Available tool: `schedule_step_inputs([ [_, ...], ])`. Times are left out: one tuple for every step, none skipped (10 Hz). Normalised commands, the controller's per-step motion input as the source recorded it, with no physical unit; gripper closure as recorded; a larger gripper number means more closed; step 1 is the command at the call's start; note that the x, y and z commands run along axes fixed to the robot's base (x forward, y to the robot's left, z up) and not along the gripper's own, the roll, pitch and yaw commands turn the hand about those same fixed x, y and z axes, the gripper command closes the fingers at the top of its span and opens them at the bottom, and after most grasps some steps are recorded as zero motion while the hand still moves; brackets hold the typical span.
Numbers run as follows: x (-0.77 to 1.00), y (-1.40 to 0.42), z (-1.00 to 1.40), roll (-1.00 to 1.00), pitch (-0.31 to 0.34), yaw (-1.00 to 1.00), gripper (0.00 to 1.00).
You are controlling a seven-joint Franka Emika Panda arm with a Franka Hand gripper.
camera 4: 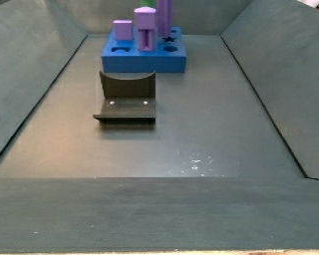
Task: Pick up the star object. Move up. Move to above the board. Insert the star object.
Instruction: Insert the star object.
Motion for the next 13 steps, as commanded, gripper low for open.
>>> schedule_step_inputs([
  [0.00, 0.00, -0.02, 0.00, 0.000, 0.00, 1.00],
  [-0.09, 0.01, -0.19, 0.03, 0.000, 0.00, 1.00],
  [-0.30, 0.00, -0.16, 0.02, 0.000, 0.01, 1.00],
  [-0.27, 0.00, -0.08, 0.02, 0.000, 0.10, 1.00],
  [-0.21, -0.03, -0.02, 0.01, 0.000, 0.11, 1.00],
  [-0.08, -0.06, -0.06, 0.00, -0.013, 0.15, 1.00],
  [-0.01, -0.02, -0.09, 0.01, 0.000, 0.16, 1.00],
  [0.14, 0.00, -0.23, 0.00, 0.000, 0.05, 1.00],
  [0.13, 0.00, -0.29, 0.00, 0.000, 0.00, 1.00],
  [0.06, 0.00, -0.33, 0.00, 0.000, 0.04, 1.00],
  [0.06, 0.00, -0.33, 0.00, 0.000, 0.10, 1.00],
  [0.00, -0.07, -0.32, 0.01, 0.000, 0.13, 1.00],
  [-0.04, -0.07, -0.28, 0.00, -0.003, 0.17, 1.00],
])
